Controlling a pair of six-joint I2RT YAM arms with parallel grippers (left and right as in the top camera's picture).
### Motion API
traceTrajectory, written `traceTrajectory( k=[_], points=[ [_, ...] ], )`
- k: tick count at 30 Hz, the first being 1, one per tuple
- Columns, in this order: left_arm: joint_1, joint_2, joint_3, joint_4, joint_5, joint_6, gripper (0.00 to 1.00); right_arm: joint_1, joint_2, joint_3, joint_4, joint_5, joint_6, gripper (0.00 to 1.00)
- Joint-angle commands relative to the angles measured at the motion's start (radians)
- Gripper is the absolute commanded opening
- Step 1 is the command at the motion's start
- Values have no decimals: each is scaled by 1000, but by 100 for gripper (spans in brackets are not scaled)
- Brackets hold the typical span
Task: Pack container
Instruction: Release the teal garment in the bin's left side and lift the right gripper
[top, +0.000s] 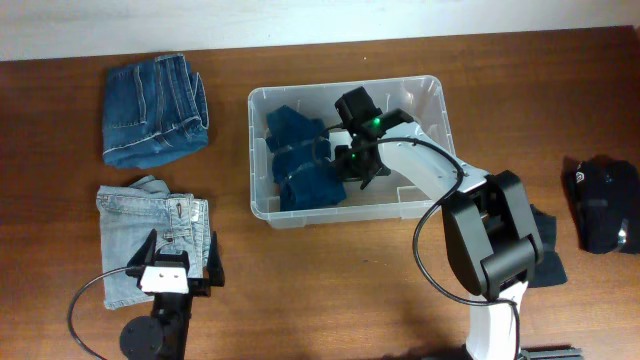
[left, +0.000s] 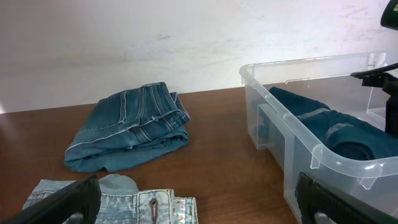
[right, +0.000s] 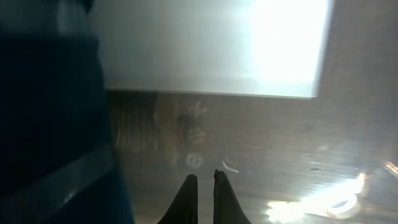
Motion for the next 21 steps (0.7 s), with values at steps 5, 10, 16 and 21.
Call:
traceTrajectory(
  k=[5, 10, 16, 21],
  points=[
    [3, -5, -5, -1, 11, 12, 99, 6, 6, -8, 33, -206, -10, 4],
    [3, -5, -5, -1, 11, 12, 99, 6, 6, -8, 33, -238, -10, 4],
    [3, -5, -6, -1, 11, 12, 100, 6, 5, -8, 32, -278, -10, 4],
    [3, -5, -5, -1, 11, 12, 99, 6, -21, -8, 32, -278, -11, 4]
  ],
)
